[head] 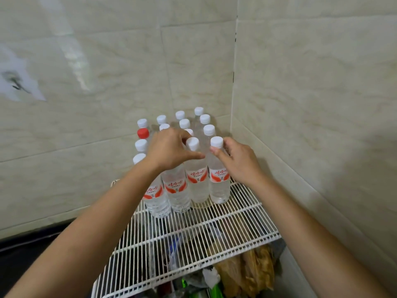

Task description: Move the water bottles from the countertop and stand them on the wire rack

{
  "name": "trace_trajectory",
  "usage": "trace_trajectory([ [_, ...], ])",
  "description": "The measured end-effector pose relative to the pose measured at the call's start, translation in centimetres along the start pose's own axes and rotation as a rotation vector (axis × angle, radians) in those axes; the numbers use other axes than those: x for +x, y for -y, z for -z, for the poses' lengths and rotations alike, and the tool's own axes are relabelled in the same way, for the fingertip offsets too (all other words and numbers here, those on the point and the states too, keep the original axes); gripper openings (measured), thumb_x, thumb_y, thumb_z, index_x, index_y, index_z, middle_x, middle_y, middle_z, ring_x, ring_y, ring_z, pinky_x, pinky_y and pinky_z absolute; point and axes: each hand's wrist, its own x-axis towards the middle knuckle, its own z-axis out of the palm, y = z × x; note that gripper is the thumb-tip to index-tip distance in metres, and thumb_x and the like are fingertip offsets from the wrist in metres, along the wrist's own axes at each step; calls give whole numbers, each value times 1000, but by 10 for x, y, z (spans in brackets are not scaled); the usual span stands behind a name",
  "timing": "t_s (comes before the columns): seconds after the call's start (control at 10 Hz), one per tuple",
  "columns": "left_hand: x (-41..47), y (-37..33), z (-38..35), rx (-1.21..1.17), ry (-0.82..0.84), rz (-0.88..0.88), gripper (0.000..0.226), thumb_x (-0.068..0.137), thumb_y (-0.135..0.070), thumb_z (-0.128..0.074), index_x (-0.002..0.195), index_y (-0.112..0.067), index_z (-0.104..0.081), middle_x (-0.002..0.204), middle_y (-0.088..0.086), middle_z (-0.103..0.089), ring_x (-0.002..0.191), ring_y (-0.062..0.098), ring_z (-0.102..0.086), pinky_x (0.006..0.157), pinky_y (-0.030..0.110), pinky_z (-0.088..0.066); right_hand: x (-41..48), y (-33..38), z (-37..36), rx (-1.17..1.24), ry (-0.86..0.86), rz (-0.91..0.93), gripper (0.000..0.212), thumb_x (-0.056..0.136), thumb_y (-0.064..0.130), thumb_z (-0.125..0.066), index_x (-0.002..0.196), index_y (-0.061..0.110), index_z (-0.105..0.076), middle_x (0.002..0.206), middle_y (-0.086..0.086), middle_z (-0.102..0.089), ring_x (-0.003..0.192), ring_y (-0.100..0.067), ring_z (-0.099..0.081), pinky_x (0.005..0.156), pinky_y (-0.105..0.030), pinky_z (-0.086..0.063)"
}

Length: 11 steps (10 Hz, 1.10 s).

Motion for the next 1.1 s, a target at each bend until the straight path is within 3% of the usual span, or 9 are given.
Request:
trace_trajectory([
  [0.1, -4, 2, -5, 9, 5, 27, 54, 67, -63, -83, 98, -20, -75, 90, 0, -76, 83, 20, -69, 74, 45, -57, 2, 1, -5, 58, -2, 3, 37, 100, 55, -52, 115, 23, -63, 100, 4, -73, 93, -17, -67, 82, -44, -56],
  [0.3, -8, 2, -14, 23, -12, 18, 55, 70, -62, -81, 110, -25, -74, 97, 0, -77, 92, 22, -68, 79, 42, -56, -3, -1, -9, 78, -40, -25, 47, 101, 53, -54, 134, 20, -58, 125, -4, -71, 114, -23, -65, 92, -40, -53],
  [0.5, -7, 6, -16, 123, -11, -45, 58, 74, -67, -74, 114, -25, -71, 101, 0, -75, 96, 24, -66, 78, 40, -54, -4, 2, -10, 27, -32, -51, 52, 100, 55, -52, 138, 19, -55, 131, -5, -69, 119, -25, -64, 85, -32, -45],
  [0.6, -17, 10, -15, 317, -29, -127, 76, 78, -75, -61, 132, -22, -62, 124, 6, -68, 117, 27, -57, 92, 43, -49, -6, -1, -8, 115, -6, -57, 61, 95, 64, -55, 142, 24, -52, 138, 0, -65, 127, -22, -61, 102, -43, -51],
  [0.7, -47, 14, -18, 273, -320, -162, 76, 84, -74, -54, 136, -18, -60, 136, 13, -60, 125, 33, -53, 96, 48, -46, -14, -9, -8, 146, -22, -86, 76, 92, 73, -49, 153, 31, -36, 156, 0, -48, 141, -20, -49, 113, -51, -44],
  [0.8, -93, 15, -36, 120, -490, -204, 50, 94, -55, -57, 127, -18, -64, 137, 13, -57, 128, 33, -51, 97, 47, -44, -31, -12, -11, 161, -113, -59, 72, 96, 64, -52, 154, 26, -36, 157, -1, -45, 141, -19, -47, 111, -51, -45],
  [0.9, -135, 22, -66, 76, -347, -193, 40, 99, -51, -50, 126, -23, -60, 137, 9, -55, 128, 27, -50, 102, 45, -43, -46, -9, -14, 172, -190, 11, 61, 99, 50, -59, 151, 22, -42, 150, 1, -49, 138, -17, -50, 110, -49, -46],
  [1.0, -167, 28, -95, 165, 6, -102, 55, 103, -61, -28, 130, -26, -59, 139, 4, -55, 128, 23, -55, 106, 44, -45, -59, 20, -6, 257, -213, 99, 52, 99, 44, -61, 146, 28, -47, 143, 8, -54, 134, -9, -52, 107, -45, -50],
  [1.1, -184, 35, -114, 166, 386, 49, 81, 92, -75, 1, 146, -36, -45, 158, 1, -38, 148, 22, -30, 121, 45, -23, -66, 54, 14, 535, -284, 216, 36, 97, 29, -65, 131, 34, -55, 130, 14, -63, 125, -3, -59, 103, -39, -55],
])
